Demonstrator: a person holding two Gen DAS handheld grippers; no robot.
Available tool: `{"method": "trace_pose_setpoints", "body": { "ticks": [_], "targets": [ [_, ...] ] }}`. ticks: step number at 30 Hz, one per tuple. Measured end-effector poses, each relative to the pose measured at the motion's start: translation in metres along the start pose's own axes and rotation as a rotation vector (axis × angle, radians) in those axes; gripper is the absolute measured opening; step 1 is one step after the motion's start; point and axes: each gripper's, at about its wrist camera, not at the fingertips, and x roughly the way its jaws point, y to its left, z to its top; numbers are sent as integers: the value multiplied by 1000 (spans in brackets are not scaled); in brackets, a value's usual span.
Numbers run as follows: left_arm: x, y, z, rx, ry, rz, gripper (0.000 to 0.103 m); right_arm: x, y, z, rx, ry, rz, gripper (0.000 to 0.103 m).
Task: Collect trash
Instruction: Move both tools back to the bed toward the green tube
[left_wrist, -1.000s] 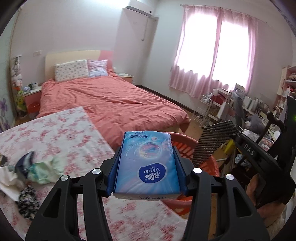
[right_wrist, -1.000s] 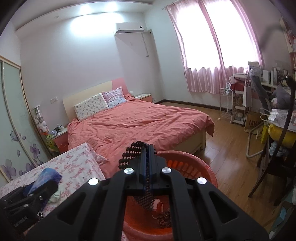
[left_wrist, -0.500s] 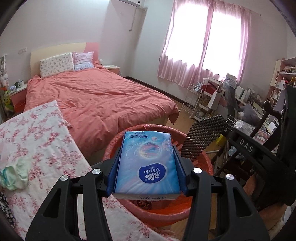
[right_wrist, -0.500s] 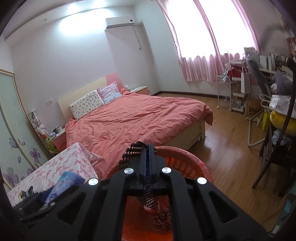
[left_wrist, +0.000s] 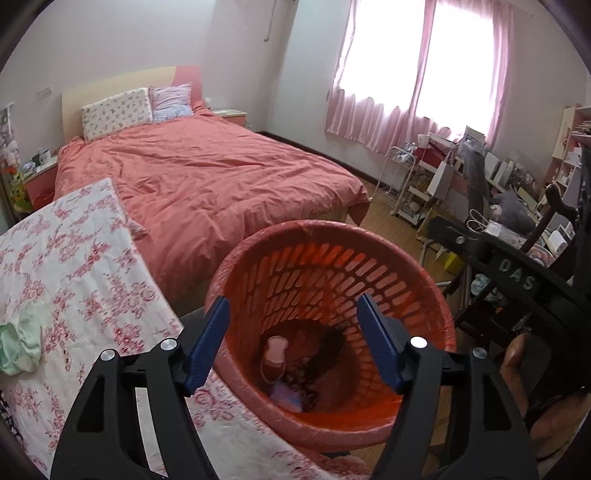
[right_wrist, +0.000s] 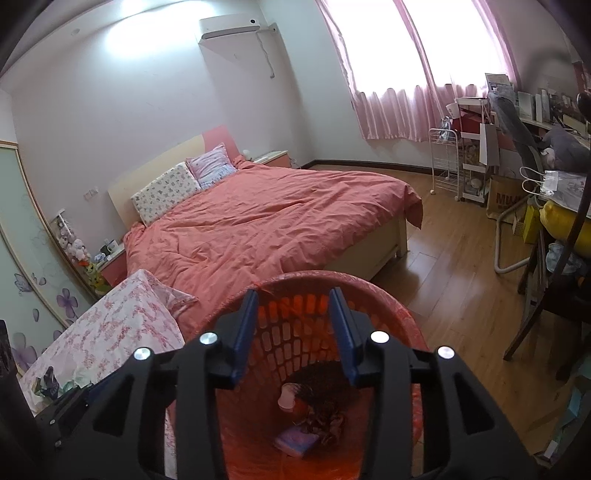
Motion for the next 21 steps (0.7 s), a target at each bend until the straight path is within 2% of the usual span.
{"method": "trace_pose_setpoints", "body": {
  "ticks": [9, 13, 21],
  "targets": [
    [-34, 33, -10, -41, -4, 81, 71, -19, 17, -8, -49, 1, -11, 46],
    [-56, 53, -18, -59, -18, 140, 71, -29, 44, -17, -99, 10, 9, 46],
    [-111, 108, -50, -122, -43, 277, 71, -54, 111, -46, -211, 42, 108, 47]
  ]
}}
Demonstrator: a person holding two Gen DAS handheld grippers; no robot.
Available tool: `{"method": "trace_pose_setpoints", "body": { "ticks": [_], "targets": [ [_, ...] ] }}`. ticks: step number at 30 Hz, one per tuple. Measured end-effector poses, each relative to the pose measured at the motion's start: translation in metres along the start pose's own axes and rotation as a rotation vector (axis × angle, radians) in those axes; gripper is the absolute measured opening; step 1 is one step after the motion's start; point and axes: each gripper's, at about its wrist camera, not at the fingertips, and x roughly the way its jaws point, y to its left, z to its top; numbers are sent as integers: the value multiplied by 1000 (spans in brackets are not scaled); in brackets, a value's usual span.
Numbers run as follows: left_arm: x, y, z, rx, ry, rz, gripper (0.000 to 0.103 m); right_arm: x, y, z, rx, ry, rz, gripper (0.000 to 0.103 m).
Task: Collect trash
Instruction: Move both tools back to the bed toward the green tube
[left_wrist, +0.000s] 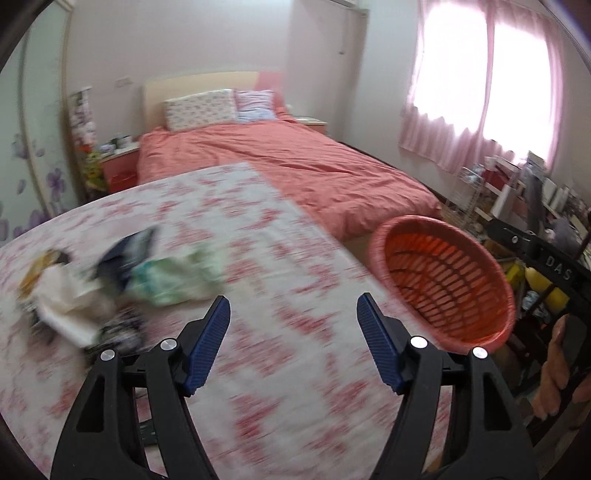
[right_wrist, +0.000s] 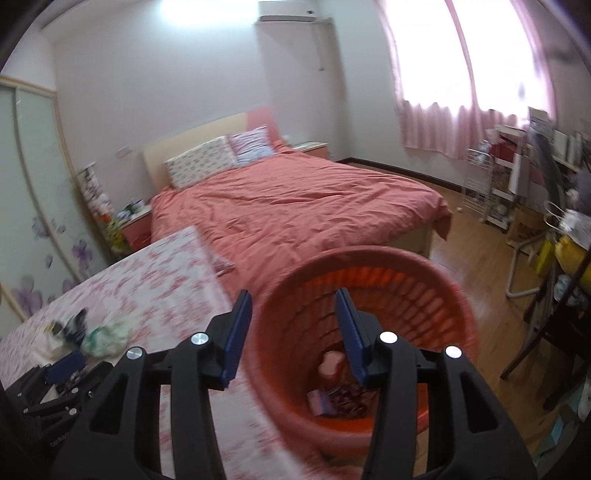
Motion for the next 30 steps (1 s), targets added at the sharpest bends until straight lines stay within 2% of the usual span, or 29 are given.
{"method": "trace_pose_setpoints", "body": {
  "ticks": [8, 17, 30],
  "targets": [
    [-30, 69, -23, -93, -15, 143, 71, -12, 81, -24, -122, 41, 120, 47],
    [-50, 134, -49, -209, -2, 224, 70, -15, 139, -62, -216, 116, 205, 47],
    [-87, 194, -76, -299, -22, 319, 71, -24, 216, -121, -341, 223, 353, 47]
  ]
}}
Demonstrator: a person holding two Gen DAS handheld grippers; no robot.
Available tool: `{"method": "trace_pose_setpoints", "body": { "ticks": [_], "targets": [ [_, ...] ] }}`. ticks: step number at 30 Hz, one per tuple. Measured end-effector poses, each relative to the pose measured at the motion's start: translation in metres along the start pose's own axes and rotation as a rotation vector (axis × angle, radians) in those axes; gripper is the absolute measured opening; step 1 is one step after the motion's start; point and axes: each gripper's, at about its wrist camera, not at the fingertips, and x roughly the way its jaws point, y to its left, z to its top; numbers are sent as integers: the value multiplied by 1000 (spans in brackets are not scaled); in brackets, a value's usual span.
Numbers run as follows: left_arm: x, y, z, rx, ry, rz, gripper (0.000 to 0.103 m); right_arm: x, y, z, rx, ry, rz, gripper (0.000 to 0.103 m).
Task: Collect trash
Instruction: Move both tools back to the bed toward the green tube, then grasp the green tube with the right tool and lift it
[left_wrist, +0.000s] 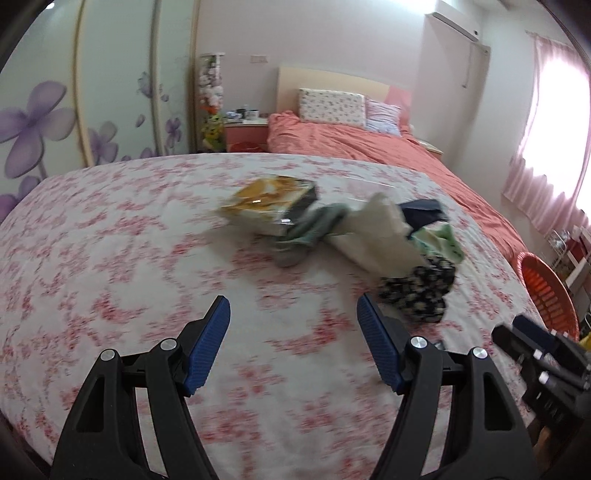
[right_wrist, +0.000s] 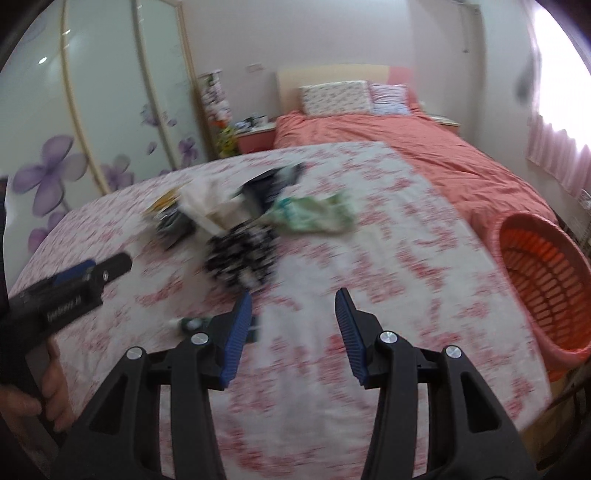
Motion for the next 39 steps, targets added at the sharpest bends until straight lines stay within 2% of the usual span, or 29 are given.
{"method": "trace_pose_setpoints", "body": {
  "ticks": [6, 13, 20, 25, 29, 35, 39],
  "targets": [
    [-10, 31, -4, -48, -9, 33, 70, 13, 36, -16, -59, 50, 32, 47],
    [-22, 56, -6, -89, -18, 52, 70, 23, 69, -9, -78, 46, 46, 47],
    [-29, 71, -9, -113, -20, 67, 70, 47, 93, -3, -128, 87, -26, 47],
    [-30, 70, -9, -117, -23, 63, 70, 45, 80, -9, -143, 85, -87, 47],
    [-28, 66, -9, -116, -20, 45, 70, 35, 45, -12, -94, 73, -151, 47],
    [-28, 55, -11, -102, -17, 15, 70, 25, -8, -9, 24, 62, -174, 47],
    [-27, 49, -11, -91, -16, 4, 70, 23, -18, -7, 44, 55, -158, 47]
  ]
}}
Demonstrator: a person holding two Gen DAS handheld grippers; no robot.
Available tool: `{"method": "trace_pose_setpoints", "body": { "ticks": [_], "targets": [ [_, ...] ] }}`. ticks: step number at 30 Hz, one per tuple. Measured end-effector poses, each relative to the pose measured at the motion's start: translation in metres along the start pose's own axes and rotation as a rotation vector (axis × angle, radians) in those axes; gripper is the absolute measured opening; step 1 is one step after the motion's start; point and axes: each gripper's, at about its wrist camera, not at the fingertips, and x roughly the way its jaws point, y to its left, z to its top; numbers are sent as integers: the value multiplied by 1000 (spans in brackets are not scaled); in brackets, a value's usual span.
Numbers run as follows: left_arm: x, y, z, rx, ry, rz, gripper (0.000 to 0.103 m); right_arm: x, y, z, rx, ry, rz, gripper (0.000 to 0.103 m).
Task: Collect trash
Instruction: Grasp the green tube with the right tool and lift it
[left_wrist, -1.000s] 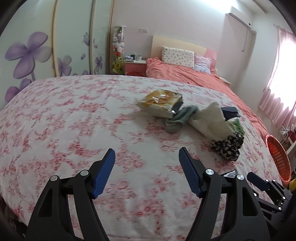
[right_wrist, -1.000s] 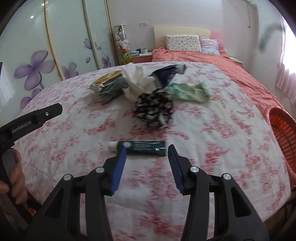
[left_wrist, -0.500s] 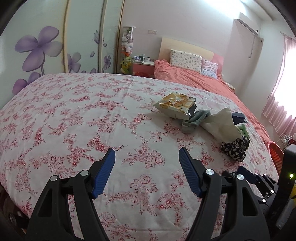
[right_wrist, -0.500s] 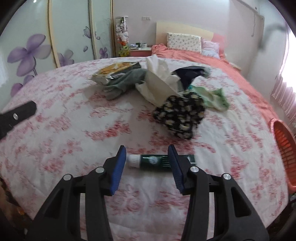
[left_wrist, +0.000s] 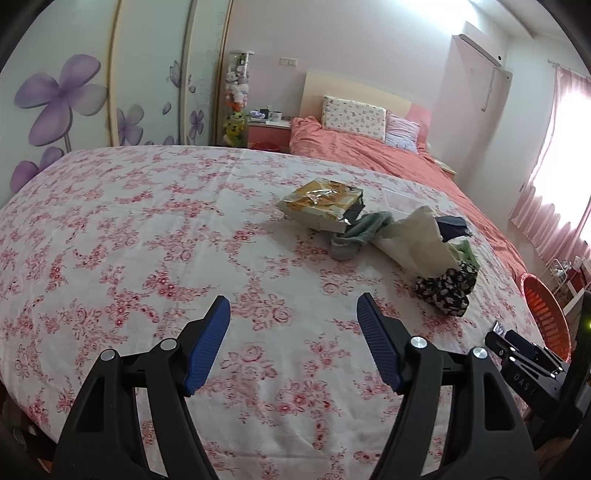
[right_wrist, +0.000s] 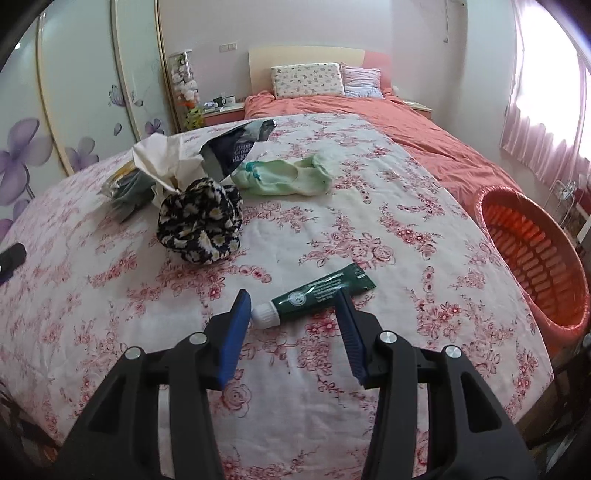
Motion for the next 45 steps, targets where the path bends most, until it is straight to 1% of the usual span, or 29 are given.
{"method": "trace_pose_setpoints", "body": {
  "ticks": [10, 13, 15, 17, 23, 27, 28, 29, 30, 34, 41, 45],
  "targets": [
    [2, -5, -2, 0, 12, -19, 70, 6, -7, -5, 15, 25, -68, 47],
    [3, -6, -3, -2, 15, -23, 70, 10, -15, -8, 28, 42, -71, 46],
    [4, -8, -2, -1, 16, -25, 70, 11, -19, -6, 39, 35, -68, 45],
    [5, -10, -2, 2, 19, -27, 70, 13, -20, -3, 47, 34, -52, 42],
    [6, -18, -3, 13, 24, -34, 70, 22, -19, 6, 38, 44, -53, 36],
    [9, -24, -4, 22, 32, -41, 70, 23, -16, 5, 13, 39, -59, 33],
    [10, -27, -3, 27, 34, -44, 70, 23, -15, 4, 4, 34, -57, 25],
    [11, -30, -3, 31, 35, -48, 70, 22, -15, 4, -2, 31, -56, 20],
    [12, -33, -3, 36, 36, -51, 70, 23, -15, 5, -1, 31, -55, 20],
    [15, -50, -2, 61, 41, -72, 70, 21, -25, 8, 37, 22, -43, 20],
    [32, -100, -2, 119, 64, -147, 70, -2, -52, 19, 120, -42, -6, 20],
    [46, -127, -5, 154, 75, -156, 70, -9, -64, 20, 138, -56, 14, 20]
  ]
}}
